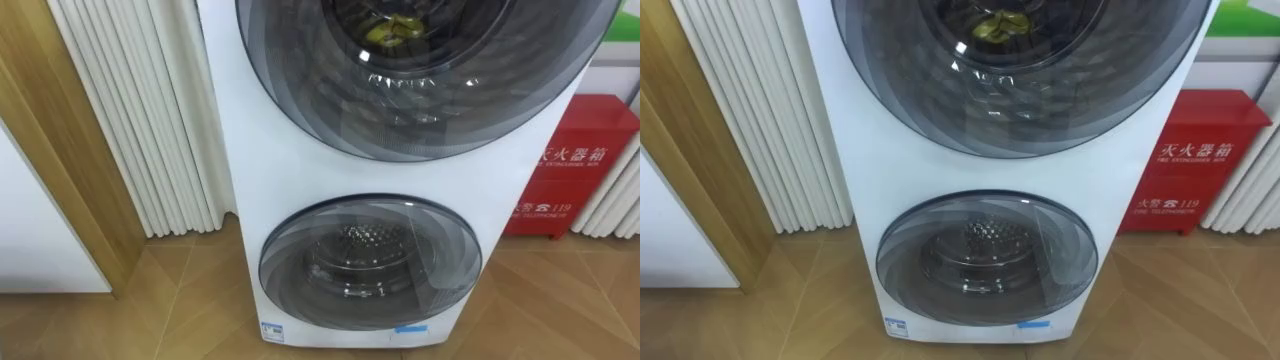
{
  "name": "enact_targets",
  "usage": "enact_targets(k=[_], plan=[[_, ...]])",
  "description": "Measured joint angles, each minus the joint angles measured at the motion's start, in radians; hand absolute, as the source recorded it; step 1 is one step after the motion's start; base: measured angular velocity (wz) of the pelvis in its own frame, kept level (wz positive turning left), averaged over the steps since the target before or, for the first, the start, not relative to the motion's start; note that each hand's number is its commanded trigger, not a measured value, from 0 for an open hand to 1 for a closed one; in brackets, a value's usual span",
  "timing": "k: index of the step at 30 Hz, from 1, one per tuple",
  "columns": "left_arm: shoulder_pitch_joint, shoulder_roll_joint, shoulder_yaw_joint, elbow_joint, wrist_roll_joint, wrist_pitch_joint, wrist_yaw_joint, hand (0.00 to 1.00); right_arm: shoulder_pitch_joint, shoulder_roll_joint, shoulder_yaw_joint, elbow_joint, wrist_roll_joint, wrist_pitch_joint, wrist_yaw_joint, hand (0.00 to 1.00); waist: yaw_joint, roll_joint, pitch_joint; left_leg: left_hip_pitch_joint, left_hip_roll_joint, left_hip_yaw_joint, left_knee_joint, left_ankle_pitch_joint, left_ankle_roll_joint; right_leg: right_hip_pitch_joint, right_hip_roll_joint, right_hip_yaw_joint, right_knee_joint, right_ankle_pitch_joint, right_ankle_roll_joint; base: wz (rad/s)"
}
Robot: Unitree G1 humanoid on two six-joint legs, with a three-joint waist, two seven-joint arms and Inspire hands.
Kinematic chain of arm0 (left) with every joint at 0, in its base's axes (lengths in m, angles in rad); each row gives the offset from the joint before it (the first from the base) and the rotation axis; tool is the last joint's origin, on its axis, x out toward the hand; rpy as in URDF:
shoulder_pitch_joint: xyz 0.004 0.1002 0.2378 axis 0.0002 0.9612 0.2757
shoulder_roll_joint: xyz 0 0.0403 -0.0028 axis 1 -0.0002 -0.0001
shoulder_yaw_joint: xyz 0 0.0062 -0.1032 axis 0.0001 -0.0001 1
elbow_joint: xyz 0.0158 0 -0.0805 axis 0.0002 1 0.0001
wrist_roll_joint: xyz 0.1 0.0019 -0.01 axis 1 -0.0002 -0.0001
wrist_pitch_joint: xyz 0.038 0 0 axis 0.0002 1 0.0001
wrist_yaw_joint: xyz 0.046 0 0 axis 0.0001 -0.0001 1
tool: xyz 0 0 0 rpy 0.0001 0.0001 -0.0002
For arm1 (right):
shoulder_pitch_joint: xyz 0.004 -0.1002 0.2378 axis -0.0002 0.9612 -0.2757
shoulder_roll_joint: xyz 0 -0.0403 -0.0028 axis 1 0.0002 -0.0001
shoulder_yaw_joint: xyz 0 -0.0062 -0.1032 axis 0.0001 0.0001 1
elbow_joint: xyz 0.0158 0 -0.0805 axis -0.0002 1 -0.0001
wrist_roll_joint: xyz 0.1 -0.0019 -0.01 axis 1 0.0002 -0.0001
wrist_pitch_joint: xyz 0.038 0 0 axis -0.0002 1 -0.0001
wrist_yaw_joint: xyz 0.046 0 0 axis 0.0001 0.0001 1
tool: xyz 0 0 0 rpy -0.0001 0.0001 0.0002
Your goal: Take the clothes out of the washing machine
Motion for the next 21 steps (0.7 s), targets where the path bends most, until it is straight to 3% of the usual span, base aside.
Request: enact_targets(k=[17,21], plan=[[-0.001,0.001,0.000,-0.004,0.000,0.001,-0.006,0.00,-0.003,0.000,0.000,0.005,0.000,0.003,0.002,0.00,0.002,-0.006,-0.0028,-0.003,0.001,0.003,0.001,0.000,0.000,-0.003,-0.001,-0.001,0.001,0.000,0.000,0.00],[-0.001,0.004,-0.040,-0.004,-0.040,0.001,-0.036,0.00,-0.004,0.001,0.001,0.005,0.000,0.003,0.000,0.00,-0.001,-0.004,-0.0040,-0.001,0.000,0.001,0.003,0.000,0.000,-0.001,0.000,-0.002,0.001,0.000,0.000,0.00]])
